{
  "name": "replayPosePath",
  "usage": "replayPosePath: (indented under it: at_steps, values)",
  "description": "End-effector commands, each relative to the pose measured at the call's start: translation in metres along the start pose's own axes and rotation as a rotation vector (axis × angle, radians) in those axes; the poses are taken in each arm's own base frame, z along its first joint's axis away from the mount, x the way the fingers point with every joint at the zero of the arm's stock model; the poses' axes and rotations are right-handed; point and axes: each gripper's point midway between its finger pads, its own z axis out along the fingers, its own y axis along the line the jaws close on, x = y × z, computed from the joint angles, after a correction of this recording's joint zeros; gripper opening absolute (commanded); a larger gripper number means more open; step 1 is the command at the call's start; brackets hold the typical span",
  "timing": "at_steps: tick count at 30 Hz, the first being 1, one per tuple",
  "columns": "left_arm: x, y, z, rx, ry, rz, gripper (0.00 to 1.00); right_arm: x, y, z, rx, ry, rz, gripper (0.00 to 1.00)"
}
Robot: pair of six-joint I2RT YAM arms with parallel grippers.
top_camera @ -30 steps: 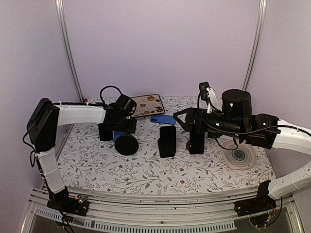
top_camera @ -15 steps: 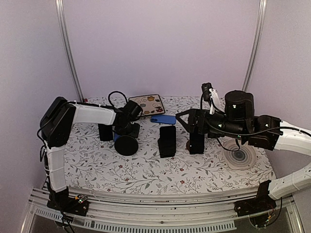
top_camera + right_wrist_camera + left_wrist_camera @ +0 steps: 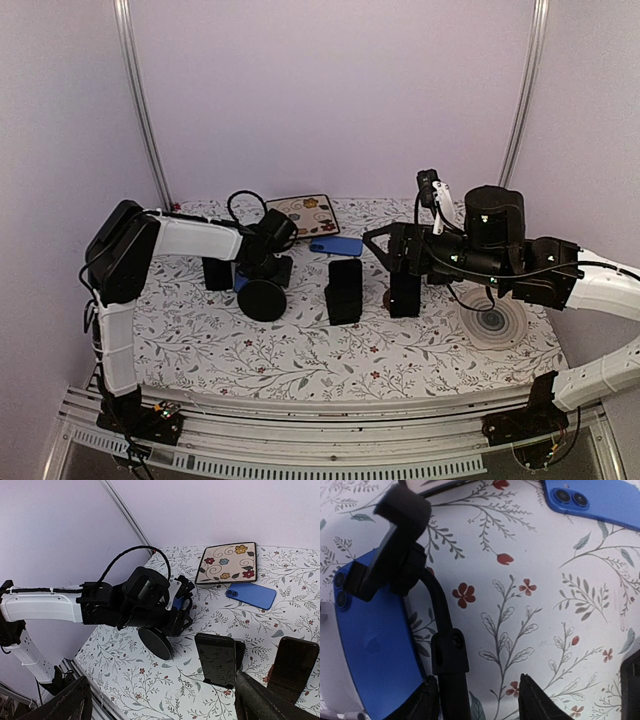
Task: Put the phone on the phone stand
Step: Pick up the phone stand from the center of the board.
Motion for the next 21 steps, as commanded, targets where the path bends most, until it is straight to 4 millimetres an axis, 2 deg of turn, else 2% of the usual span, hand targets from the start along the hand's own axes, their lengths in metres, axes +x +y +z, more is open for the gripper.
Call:
replayPosePath:
  at_steps: [1, 5, 9, 15, 21]
  values:
    - [0.007, -0.029, -0.012, 0.07, -0.01, 0.03, 0.53, 0.002, -0.001, 0.0, -0.003, 0.001, 0.014, 0.99]
    - [0.005, -0.041, -0.022, 0.101, -0.028, 0.044, 0.52, 0.002, -0.001, 0.0, -0.003, 0.001, 0.017, 0.99]
    - [0.003, -0.039, -0.026, 0.09, -0.041, 0.043, 0.53, 0.003, -0.001, 0.001, -0.003, 0.006, 0.017, 0.99]
    - [0.004, -0.025, -0.012, 0.052, -0.013, 0.045, 0.61, 0.004, -0.002, 0.001, -0.001, 0.009, 0.016, 0.99]
    - [0.004, -0.022, 0.005, 0.053, 0.019, 0.059, 0.63, 0.004, -0.004, -0.001, 0.005, 0.006, 0.018, 0.99]
